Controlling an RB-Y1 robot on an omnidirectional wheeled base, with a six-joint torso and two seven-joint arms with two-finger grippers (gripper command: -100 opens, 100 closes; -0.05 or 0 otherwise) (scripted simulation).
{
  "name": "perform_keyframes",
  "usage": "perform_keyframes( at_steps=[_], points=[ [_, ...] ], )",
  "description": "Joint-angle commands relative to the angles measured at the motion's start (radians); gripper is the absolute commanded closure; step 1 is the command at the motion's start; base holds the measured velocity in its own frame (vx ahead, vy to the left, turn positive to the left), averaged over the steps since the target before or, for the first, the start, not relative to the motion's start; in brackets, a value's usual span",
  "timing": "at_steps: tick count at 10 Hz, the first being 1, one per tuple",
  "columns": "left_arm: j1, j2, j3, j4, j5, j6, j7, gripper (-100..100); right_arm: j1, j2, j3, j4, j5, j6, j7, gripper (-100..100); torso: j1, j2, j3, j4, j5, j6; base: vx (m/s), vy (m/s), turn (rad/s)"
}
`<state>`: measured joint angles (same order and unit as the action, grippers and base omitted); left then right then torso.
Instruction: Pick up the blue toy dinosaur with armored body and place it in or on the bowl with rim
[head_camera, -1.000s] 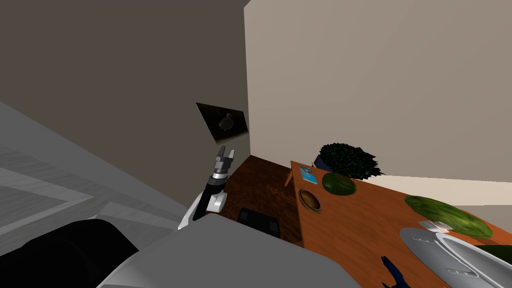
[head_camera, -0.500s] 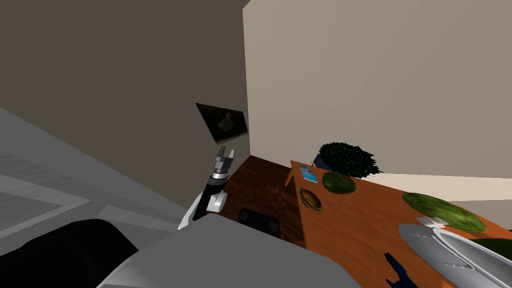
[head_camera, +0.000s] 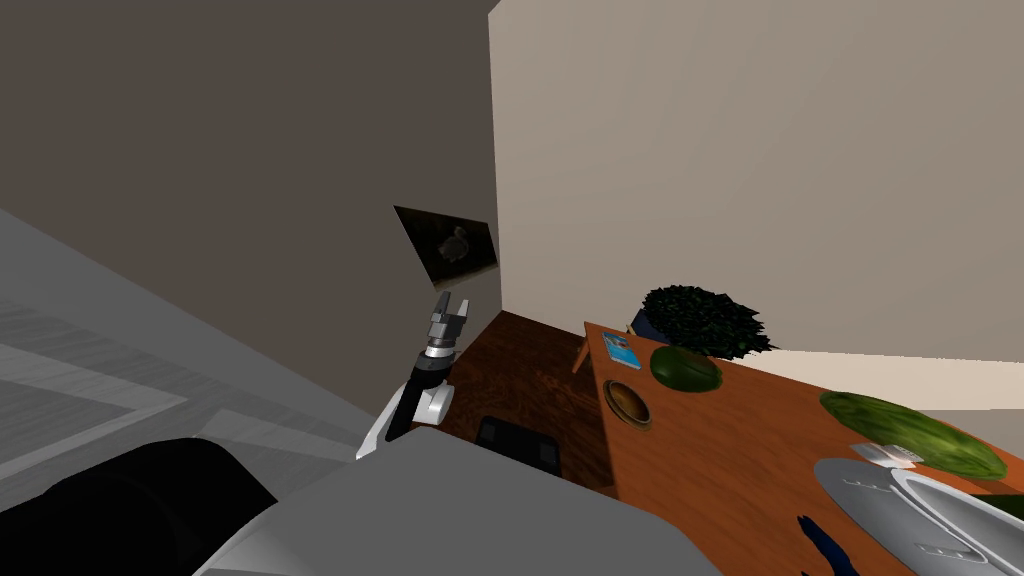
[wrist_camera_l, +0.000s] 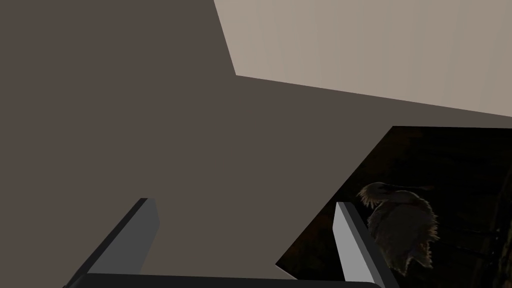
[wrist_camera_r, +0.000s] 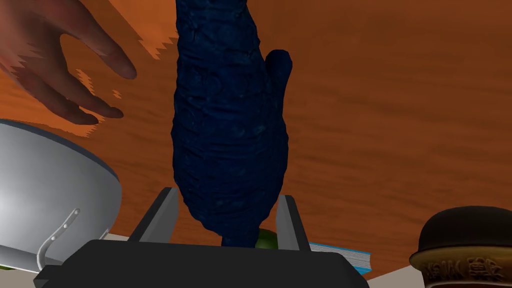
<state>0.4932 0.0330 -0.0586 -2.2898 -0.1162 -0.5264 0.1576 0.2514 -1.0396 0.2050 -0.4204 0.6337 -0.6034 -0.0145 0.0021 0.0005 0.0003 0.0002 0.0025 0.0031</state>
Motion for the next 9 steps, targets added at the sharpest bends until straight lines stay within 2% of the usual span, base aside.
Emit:
perform_keyframes(
  at_steps=[1, 2, 3, 4, 5, 6, 7, 9],
  points=[
    [0.0, 0.0, 0.0, 0.0, 0.0, 0.0, 0.0, 0, 0.019, -0.006, 0.002, -0.05, 0.0, 0.022, -0.02, 100, 0.0, 0.0, 0.0, 0.0, 0.0, 0.0, -0.002, -0.005, -0.021],
    [0.0, 0.0, 0.0, 0.0, 0.0, 0.0, 0.0, 0, 0.019, -0.006, 0.002, -0.079, 0.0, 0.022, -0.02, 100, 0.0, 0.0, 0.0, 0.0, 0.0, -0.001, -0.003, -0.004, -0.016],
    [0.0, 0.0, 0.0, 0.0, 0.0, 0.0, 0.0, 0, -0.011, -0.061, -0.018, -0.109, 0.008, 0.021, -0.031, 100, 0.001, -0.001, 0.0, 0.001, 0.0, -0.002, 0.01, 0.071, 0.055],
    [0.0, 0.0, 0.0, 0.0, 0.0, 0.0, 0.0, 0, -0.024, -0.085, -0.024, -0.119, 0.015, 0.021, -0.04, 100, 0.005, -0.003, -0.001, 0.001, 0.004, -0.006, 0.032, 0.107, 0.092],
    [0.0, 0.0, 0.0, 0.0, 0.0, 0.0, 0.0, 0, -0.024, -0.085, -0.024, -0.125, 0.015, 0.021, -0.04, 100, 0.01, -0.005, -0.002, 0.001, 0.004, -0.006, 0.044, 0.068, 0.048],
    [0.0, 0.0, 0.0, 0.0, 0.0, 0.0, 0.0, 0, -0.024, -0.085, -0.024, -0.119, 0.015, 0.021, -0.04, 100, 0.008, -0.005, -0.003, 0.0, 0.003, -0.004, 0.031, 0.023, -0.007],
    [0.0, 0.0, 0.0, 0.0, 0.0, 0.0, 0.0, 0, -0.046, -0.122, -0.03, -0.14, 0.035, 0.022, -0.06, 100, 0.005, -0.003, -0.002, 0.0, 0.002, -0.002, 0.027, 0.028, 0.004],
    [0.0, 0.0, 0.0, 0.0, 0.0, 0.0, 0.0, 0, -0.056, -0.136, -0.031, -0.151, 0.047, 0.023, -0.071, 100, 0.005, -0.003, -0.001, 0.0, 0.003, -0.004, 0.021, 0.025, 0.028]
  ],
)
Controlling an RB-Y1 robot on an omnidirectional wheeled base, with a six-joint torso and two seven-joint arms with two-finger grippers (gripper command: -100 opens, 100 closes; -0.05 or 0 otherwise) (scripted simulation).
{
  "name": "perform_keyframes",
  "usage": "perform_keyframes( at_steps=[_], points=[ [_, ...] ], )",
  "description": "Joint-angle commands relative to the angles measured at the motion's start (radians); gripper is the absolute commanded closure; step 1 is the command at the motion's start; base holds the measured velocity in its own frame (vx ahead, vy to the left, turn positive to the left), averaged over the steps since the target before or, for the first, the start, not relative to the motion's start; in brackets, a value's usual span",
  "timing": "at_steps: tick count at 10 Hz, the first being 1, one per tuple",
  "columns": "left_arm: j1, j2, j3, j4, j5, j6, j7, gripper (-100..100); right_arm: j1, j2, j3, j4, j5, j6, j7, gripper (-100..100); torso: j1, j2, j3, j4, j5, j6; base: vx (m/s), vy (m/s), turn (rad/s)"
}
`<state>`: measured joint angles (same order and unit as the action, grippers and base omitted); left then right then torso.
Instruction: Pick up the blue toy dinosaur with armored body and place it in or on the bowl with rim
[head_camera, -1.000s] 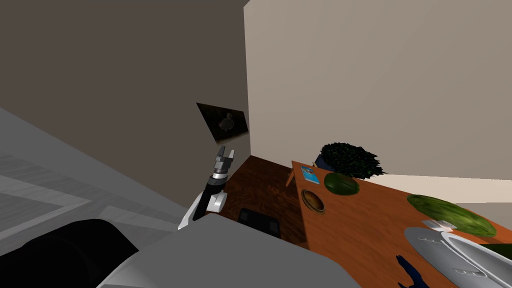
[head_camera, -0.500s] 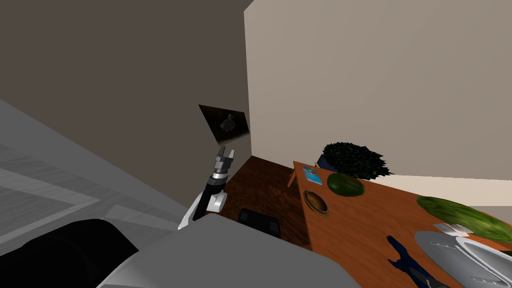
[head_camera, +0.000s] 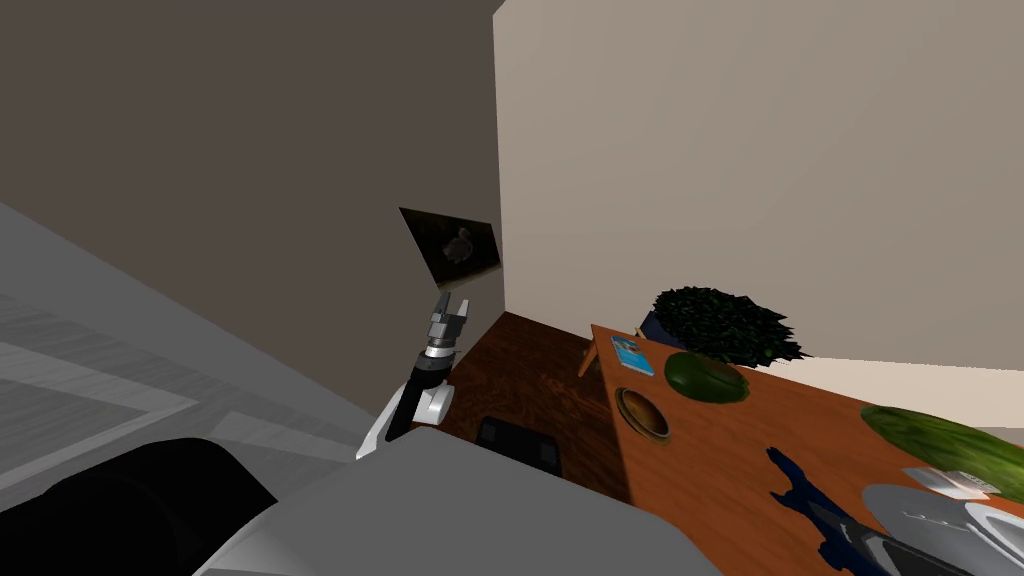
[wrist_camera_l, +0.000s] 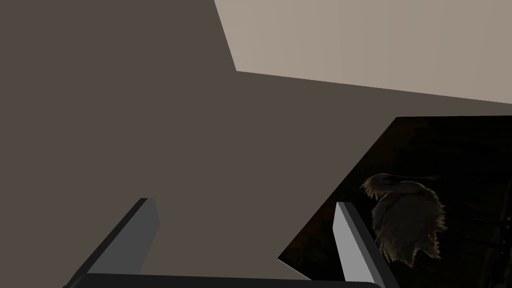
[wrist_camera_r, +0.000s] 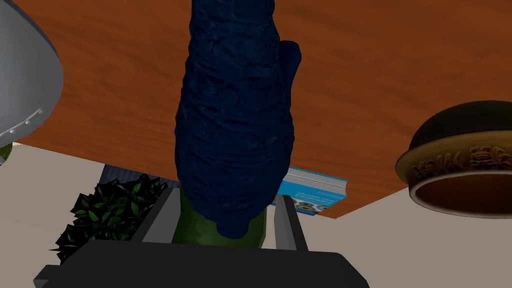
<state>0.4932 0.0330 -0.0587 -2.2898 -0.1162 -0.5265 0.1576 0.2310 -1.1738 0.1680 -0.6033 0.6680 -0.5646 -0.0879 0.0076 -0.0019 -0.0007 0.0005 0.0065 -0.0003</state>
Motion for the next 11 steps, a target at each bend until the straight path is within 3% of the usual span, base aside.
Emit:
perform_keyframes(
  at_steps=[1, 5, 9, 11],
  points=[
    [0.0, 0.0, 0.0, 0.0, 0.0, 0.0, 0.0, 0, -0.036, -0.002, 0.006, 0.032, 0.013, -0.016, 0.002, 100, 0.0, 0.0, 0.0, 0.0, 0.0, 0.0, 0.018, 0.012, 0.006],
    [0.0, 0.0, 0.0, 0.0, 0.0, 0.0, 0.0, 0, -0.074, -0.052, 0.028, -0.032, 0.102, -0.009, -0.074, 100, 0.0, -0.001, -0.001, 0.0, 0.0, -0.001, 0.037, 0.013, 0.017],
    [0.0, 0.0, 0.0, 0.0, 0.0, 0.0, 0.0, 0, -0.084, -0.074, 0.053, -0.07, 0.166, 0.0, -0.125, 100, 0.001, -0.001, 0.0, 0.0, 0.0, 0.0, 0.039, 0.016, 0.005],
    [0.0, 0.0, 0.0, 0.0, 0.0, 0.0, 0.0, 0, -0.078, -0.099, 0.063, -0.08, 0.189, 0.003, -0.146, 100, 0.005, -0.001, 0.0, 0.0, 0.002, 0.0, 0.085, 0.102, -0.001]
  ],
)
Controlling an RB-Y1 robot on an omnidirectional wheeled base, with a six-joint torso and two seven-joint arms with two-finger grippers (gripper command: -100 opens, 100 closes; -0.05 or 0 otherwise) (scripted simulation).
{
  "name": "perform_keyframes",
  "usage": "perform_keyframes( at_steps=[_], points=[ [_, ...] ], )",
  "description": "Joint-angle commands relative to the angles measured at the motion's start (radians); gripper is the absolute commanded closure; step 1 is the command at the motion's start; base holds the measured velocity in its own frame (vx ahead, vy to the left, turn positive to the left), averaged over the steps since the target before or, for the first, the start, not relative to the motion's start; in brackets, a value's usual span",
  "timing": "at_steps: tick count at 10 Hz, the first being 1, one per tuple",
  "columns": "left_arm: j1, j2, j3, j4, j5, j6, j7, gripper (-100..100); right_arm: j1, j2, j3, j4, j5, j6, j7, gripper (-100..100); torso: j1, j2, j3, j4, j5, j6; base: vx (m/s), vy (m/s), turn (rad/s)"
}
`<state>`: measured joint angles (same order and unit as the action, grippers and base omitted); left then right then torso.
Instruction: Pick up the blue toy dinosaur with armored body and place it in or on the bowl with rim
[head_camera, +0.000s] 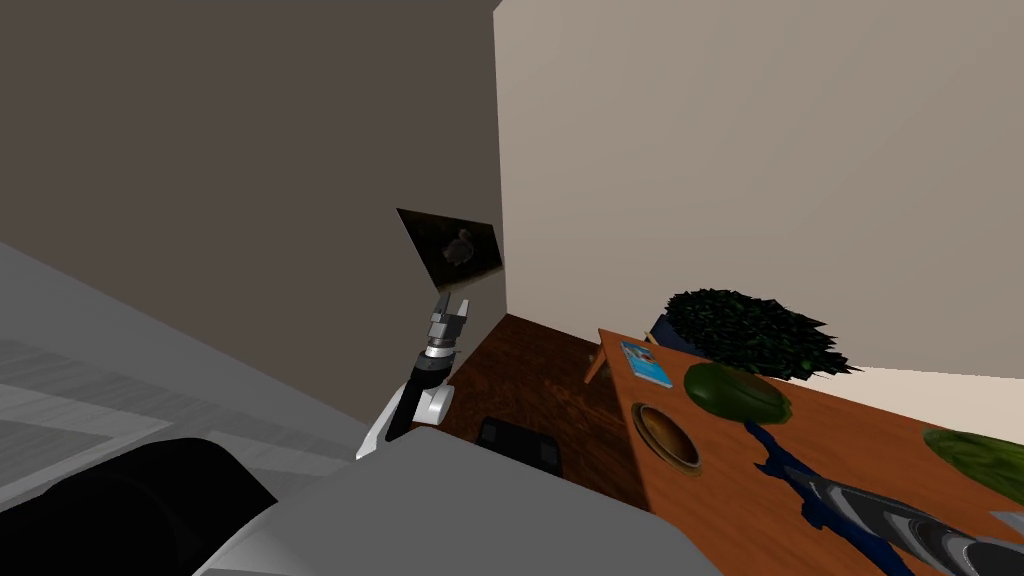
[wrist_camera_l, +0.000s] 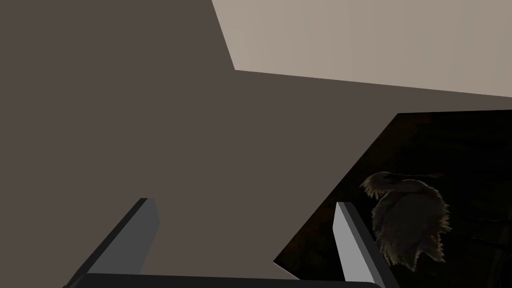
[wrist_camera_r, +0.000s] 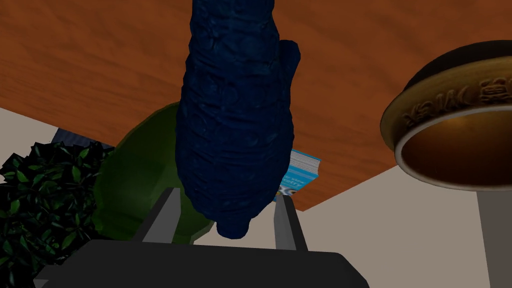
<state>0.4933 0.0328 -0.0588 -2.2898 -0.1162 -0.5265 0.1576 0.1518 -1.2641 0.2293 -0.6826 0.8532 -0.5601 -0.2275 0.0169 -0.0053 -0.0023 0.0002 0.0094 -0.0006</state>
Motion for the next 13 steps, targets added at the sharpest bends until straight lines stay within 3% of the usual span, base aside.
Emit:
perform_keyframes(
  at_steps=[1, 6, 8, 9, 10, 11, 12, 13],
  points=[
    [0.0, 0.0, 0.0, 0.0, 0.0, 0.0, 0.0, 0, 0.01, -0.024, 0.003, 0.003, 0.006, -0.004, -0.01, 100, 0.0, 0.0, 0.0, 0.0, 0.0, 0.0, 0.121, 0.203, 0.003],
    [0.0, 0.0, 0.0, 0.0, 0.0, 0.0, 0.0, 0, 0.054, -0.058, 0.008, 0.043, -0.015, -0.025, -0.004, 100, 0.005, -0.002, -0.001, 0.0, 0.003, 0.001, 0.12, 0.162, -0.011],
    [0.0, 0.0, 0.0, 0.0, 0.0, 0.0, 0.0, 0, 0.091, -0.071, 0.014, 0.08, -0.035, -0.046, 0.005, 100, 0.006, 0.001, 0.001, 0.001, 0.003, 0.004, 0.148, 0.195, -0.026],
    [0.0, 0.0, 0.0, 0.0, 0.0, 0.0, 0.0, 0, 0.091, -0.071, 0.014, 0.072, -0.035, -0.046, 0.005, 100, 0.009, -0.001, 0.0, 0.0, 0.004, 0.003, 0.133, 0.159, -0.041],
    [0.0, 0.0, 0.0, 0.0, 0.0, 0.0, 0.0, 0, 0.091, -0.071, 0.014, 0.08, -0.035, -0.046, 0.005, 100, 0.007, -0.001, 0.0, 0.001, 0.004, 0.002, 0.043, 0.055, 0.02],
    [0.0, 0.0, 0.0, 0.0, 0.0, 0.0, 0.0, 0, 0.117, -0.076, 0.019, 0.105, -0.05, -0.062, 0.012, 100, 0.001, 0.003, 0.002, 0.002, 0.004, 0.002, 0.094, 0.083, 0.01],
    [0.0, 0.0, 0.0, 0.0, 0.0, 0.0, 0.0, 0, 0.117, -0.076, 0.019, 0.088, -0.05, -0.062, 0.012, 100, 0.001, 0.003, 0.002, 0.001, 0.003, 0.003, 0.084, 0.122, -0.038],
    [0.0, 0.0, 0.0, 0.0, 0.0, 0.0, 0.0, 0, 0.117, -0.076, 0.019, 0.105, -0.05, -0.062, 0.012, 100, 0.003, 0.003, 0.002, 0.002, 0.003, 0.003, 0.035, 0.068, -0.009]
  ],
)
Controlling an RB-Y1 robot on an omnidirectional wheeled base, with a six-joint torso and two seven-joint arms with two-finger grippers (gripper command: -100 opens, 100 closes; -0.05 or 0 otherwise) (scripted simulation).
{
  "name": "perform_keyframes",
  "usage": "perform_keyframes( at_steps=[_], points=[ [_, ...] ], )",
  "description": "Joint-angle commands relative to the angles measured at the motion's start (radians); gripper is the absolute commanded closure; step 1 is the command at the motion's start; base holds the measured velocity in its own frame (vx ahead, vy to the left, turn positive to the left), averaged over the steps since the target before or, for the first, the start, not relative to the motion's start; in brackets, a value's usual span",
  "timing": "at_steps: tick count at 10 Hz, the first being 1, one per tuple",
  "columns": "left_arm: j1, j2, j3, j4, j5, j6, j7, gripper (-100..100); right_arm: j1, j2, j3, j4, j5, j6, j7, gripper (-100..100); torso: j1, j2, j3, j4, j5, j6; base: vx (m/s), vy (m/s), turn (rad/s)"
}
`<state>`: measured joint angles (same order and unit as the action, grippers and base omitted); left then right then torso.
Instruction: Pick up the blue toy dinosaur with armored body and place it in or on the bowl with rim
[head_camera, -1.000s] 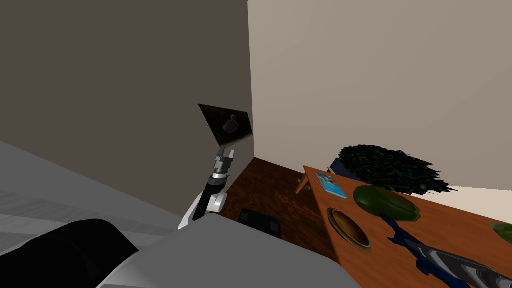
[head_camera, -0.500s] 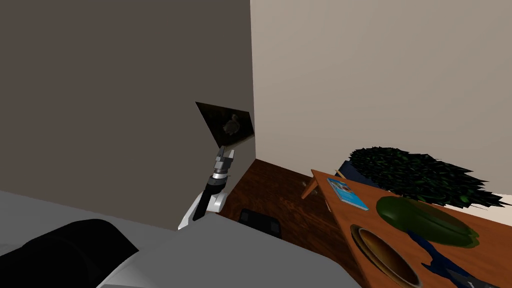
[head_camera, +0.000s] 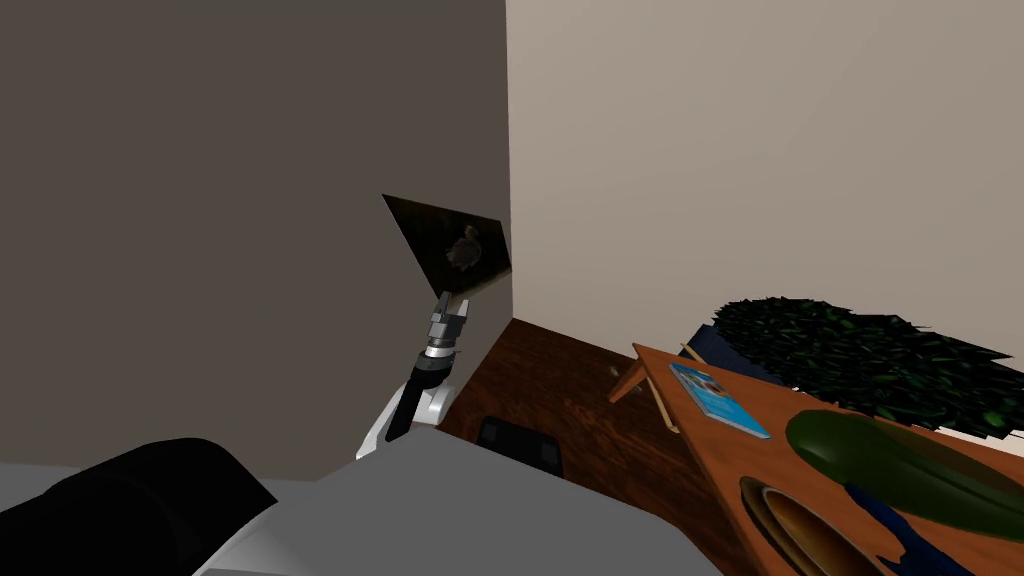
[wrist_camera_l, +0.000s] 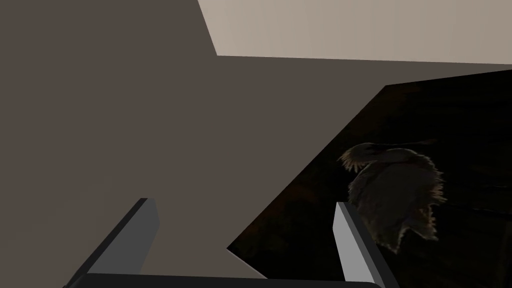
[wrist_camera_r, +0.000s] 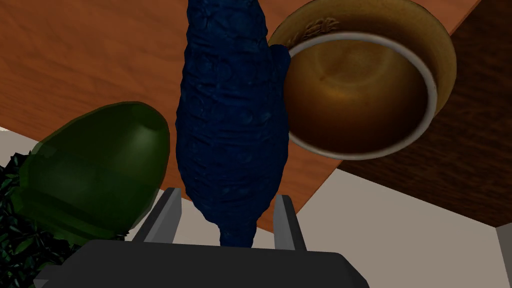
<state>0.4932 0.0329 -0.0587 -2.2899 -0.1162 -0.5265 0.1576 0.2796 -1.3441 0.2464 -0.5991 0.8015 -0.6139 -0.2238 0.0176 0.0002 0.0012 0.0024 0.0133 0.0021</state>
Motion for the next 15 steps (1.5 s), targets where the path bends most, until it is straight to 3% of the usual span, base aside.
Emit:
perform_keyframes(
  at_steps=[1, 3, 8, 10, 11, 15],
  points=[
    [0.0, 0.0, 0.0, 0.0, 0.0, 0.0, 0.0, 0, 0.002, 0.001, 0.004, 0.035, -0.005, -0.016, 0.012, 100, 0.0, 0.0, 0.0, 0.0, 0.0, 0.0, 0.049, 0.059, 0.002],
    [0.0, 0.0, 0.0, 0.0, 0.0, 0.0, 0.0, 0, 0.002, 0.001, 0.004, 0.035, -0.005, -0.016, 0.012, 100, -0.001, 0.001, 0.001, 0.0, 0.0, 0.0, 0.035, 0.035, -0.011],
    [0.0, 0.0, 0.0, 0.0, 0.0, 0.0, 0.0, 0, 0.062, -0.007, 0.014, 0.097, -0.042, -0.054, 0.031, 100, 0.005, -0.002, -0.001, 0.0, 0.003, -0.001, 0.097, 0.115, -0.017],
    [0.0, 0.0, 0.0, 0.0, 0.0, 0.0, 0.0, 0, 0.069, -0.009, 0.012, 0.082, -0.042, -0.046, 0.023, 100, 0.003, -0.003, -0.001, 0.0, 0.003, -0.001, 0.059, 0.045, -0.007],
    [0.0, 0.0, 0.0, 0.0, 0.0, 0.0, 0.0, 0, 0.068, -0.008, 0.013, 0.085, -0.042, -0.048, 0.024, -100, 0.0, 0.0, 0.0, 0.001, 0.002, -0.001, 0.007, 0.006, 0.001],
    [0.0, 0.0, 0.0, 0.0, 0.0, 0.0, 0.0, 0, 0.067, -0.008, 0.012, 0.084, -0.042, -0.048, 0.024, -100, -0.002, 0.004, 0.002, 0.001, 0.002, -0.001, 0.0, 0.0, 0.0]
  ],
)
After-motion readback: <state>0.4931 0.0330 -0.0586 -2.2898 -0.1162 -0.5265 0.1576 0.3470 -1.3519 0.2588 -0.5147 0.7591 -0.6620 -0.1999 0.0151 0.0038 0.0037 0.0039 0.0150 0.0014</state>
